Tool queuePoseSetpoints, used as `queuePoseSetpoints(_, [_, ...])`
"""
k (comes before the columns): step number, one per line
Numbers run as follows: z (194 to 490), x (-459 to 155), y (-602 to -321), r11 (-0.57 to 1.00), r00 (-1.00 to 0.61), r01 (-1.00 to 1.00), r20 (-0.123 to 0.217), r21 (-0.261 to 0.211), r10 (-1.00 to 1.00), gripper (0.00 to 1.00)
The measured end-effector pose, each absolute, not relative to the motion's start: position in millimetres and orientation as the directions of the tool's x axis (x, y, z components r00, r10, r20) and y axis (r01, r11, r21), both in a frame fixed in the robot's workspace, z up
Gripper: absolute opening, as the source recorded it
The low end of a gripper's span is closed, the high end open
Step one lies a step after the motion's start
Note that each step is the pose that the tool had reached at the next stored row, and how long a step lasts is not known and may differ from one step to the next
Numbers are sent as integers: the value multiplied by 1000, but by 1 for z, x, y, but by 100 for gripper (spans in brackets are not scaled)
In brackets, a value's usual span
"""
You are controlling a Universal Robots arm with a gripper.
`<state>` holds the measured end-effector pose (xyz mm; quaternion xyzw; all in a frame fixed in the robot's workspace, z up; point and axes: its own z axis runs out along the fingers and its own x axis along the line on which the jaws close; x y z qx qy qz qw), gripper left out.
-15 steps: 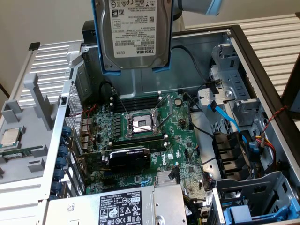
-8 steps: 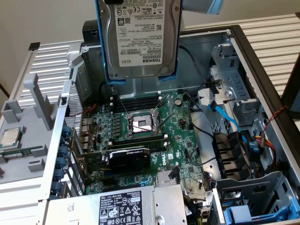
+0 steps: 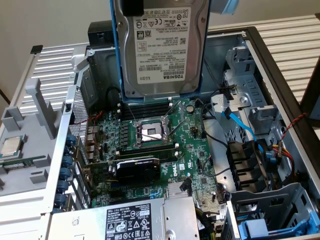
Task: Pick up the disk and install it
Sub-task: 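Pick up the disk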
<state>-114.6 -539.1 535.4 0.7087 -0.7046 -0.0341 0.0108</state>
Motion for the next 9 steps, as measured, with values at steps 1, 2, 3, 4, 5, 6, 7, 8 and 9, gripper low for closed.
queuePoseSetpoints(1, [535, -112, -542, -7, 5, -998, -33, 63, -999, 37])
queuePoseSetpoints(2, [536, -110, -545, -7, 5, -998, -33, 63, -999, 37])
queuePoseSetpoints(3, [536, -108, -547, -7, 5, -998, -33, 63, -999, 37])
queuePoseSetpoints(4, [536, -105, -549, -7, 5, -998, -33, 63, -999, 37])
queuePoseSetpoints(5, [536, -102, -552, -7, 5, -998, -33, 63, -999, 37])
queuePoseSetpoints(6, [536, -100, -554, -7, 5, -998, -33, 63, -999, 37])
queuePoseSetpoints(7, [536, -97, -556, -7, 5, -998, -33, 63, -999, 37])
queuePoseSetpoints(8, [537, -94, -558, -7, 5, -998, -33, 63, -999, 37])
queuePoseSetpoints(9, [537, -92, -559, -7, 5, -998, -33, 63, -999, 37])
